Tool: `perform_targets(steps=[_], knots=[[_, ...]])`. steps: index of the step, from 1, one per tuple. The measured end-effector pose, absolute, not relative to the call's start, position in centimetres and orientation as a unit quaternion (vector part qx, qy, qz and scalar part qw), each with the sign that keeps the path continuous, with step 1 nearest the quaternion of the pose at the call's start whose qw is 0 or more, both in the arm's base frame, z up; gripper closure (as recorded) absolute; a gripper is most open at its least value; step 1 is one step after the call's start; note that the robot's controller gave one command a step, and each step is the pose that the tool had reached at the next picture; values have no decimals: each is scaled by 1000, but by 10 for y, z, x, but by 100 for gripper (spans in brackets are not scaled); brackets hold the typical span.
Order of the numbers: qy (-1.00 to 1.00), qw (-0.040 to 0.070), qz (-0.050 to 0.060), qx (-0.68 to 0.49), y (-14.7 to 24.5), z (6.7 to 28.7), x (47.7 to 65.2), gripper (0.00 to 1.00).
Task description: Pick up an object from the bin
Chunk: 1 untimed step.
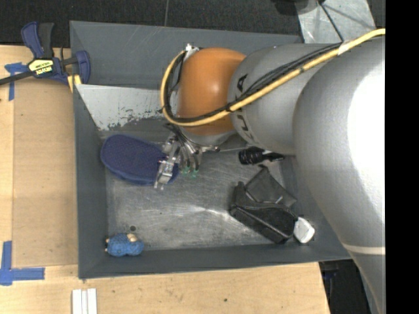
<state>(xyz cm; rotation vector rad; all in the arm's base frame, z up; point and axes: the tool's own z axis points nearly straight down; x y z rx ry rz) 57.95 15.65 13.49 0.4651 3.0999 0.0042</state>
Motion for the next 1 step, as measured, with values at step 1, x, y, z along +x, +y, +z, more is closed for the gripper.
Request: perform_targets(steps=[1], knots=[[989,4,1,147,156,177,582,100]])
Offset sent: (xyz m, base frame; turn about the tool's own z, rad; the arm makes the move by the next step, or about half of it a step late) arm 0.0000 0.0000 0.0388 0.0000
